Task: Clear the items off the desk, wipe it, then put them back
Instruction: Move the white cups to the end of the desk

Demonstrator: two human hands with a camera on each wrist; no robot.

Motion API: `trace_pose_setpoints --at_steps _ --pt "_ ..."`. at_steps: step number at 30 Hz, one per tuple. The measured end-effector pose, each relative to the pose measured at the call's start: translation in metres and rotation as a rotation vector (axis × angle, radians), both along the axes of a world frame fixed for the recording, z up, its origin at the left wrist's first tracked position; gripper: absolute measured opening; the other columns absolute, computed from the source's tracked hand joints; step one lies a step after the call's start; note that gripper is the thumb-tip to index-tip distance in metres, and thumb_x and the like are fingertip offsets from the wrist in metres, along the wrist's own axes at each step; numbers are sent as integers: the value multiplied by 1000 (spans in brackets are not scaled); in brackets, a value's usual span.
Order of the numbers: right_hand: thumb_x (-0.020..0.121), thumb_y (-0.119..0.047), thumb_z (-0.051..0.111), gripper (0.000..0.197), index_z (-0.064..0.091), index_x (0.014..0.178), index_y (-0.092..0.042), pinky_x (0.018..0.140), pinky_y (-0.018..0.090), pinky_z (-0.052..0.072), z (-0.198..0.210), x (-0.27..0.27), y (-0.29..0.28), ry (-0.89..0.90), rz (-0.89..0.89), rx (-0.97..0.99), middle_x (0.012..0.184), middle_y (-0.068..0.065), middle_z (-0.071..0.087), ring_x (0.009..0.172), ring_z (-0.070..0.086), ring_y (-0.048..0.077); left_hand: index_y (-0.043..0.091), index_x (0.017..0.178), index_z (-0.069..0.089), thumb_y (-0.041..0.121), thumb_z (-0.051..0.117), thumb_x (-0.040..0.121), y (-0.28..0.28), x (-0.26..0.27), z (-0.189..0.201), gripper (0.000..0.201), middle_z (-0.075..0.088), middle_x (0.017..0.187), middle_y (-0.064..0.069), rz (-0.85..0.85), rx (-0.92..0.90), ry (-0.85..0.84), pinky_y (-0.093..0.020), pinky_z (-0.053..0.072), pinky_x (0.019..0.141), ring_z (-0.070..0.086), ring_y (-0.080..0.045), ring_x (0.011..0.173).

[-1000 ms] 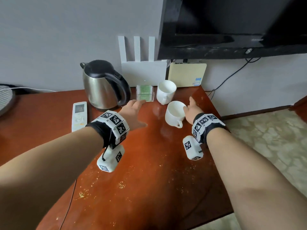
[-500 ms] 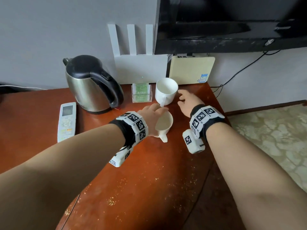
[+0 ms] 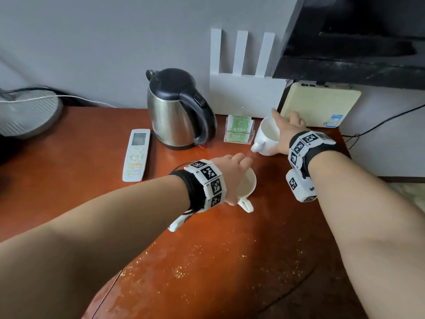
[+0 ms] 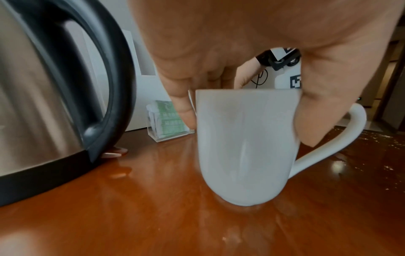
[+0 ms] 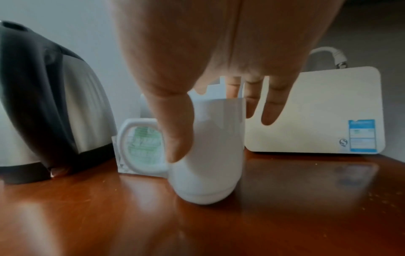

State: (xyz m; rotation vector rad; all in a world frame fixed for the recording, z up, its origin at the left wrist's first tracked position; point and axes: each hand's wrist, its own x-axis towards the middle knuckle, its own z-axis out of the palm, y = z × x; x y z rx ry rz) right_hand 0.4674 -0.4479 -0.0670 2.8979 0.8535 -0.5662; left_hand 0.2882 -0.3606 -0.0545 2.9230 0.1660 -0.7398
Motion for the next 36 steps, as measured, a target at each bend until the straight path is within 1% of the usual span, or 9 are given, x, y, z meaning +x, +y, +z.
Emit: trace_pose_setpoints --at_steps 3,7,10,14,17,20,22,28,36 --pt "69 -41 77 98 16 145 -33 103 45 38 1 -5 5 -23 -9 -9 139 10 18 131 23 31 28 143 19 35 73 72 0 -4 4 89 31 131 3 -11 1 39 -40 53 85 47 -22 115" --pt "69 -30 79 87 27 138 -18 96 39 41 0 -19 6 27 -31 77 141 8 28 124 44 32 33 142 21 35 72 74 0 -12 9 85 31 131 1 -10 0 64 -38 54 82 49 -24 113" --pt "67 -31 80 86 30 136 -19 97 40 41 2 -32 -1 25 -95 141 139 8 35 122 47 32 32 143 21 36 72 74 4 -20 11 86 32 131 0 13 -9 47 -37 54 81 50 -25 112" --pt "69 -31 78 93 23 142 -24 102 40 37 9 -56 -17 10 -171 248 145 7 28 128 39 32 26 145 20 38 68 78 12 -41 17 83 32 132 -2 102 -52 -14 -31 48 82 49 -25 112" --pt "69 -36 77 89 23 141 -29 98 38 40 30 -79 -18 -9 -140 280 138 6 31 126 40 32 24 145 19 39 67 80 25 -65 28 82 30 134 -1 120 -72 -85 -31 43 82 46 -24 115" --pt "69 -40 76 87 26 139 -29 98 36 40 56 -111 -4 -16 -63 287 133 7 33 120 46 31 24 145 19 42 66 80 42 -97 46 83 29 135 -1 163 -71 -135 -33 45 86 47 -25 116" --pt "69 -42 76 88 26 139 -28 98 36 40 73 -138 13 -25 -7 294 134 7 33 118 48 30 23 146 20 42 65 81 57 -123 57 81 29 136 0 171 -44 -144 -35 48 91 46 -25 117" --pt "68 -47 74 88 25 138 -32 96 40 43 103 -242 79 -49 117 296 135 6 33 116 50 31 25 143 25 46 71 73 119 -229 81 87 35 133 1 300 -14 -190 -37 51 87 53 -24 110" --pt "68 -44 75 85 27 137 -30 92 33 41 97 -416 192 59 329 247 131 4 34 114 49 26 30 138 28 43 74 69 221 -416 84 84 36 126 6 483 24 -192 -36 55 82 54 -20 100"
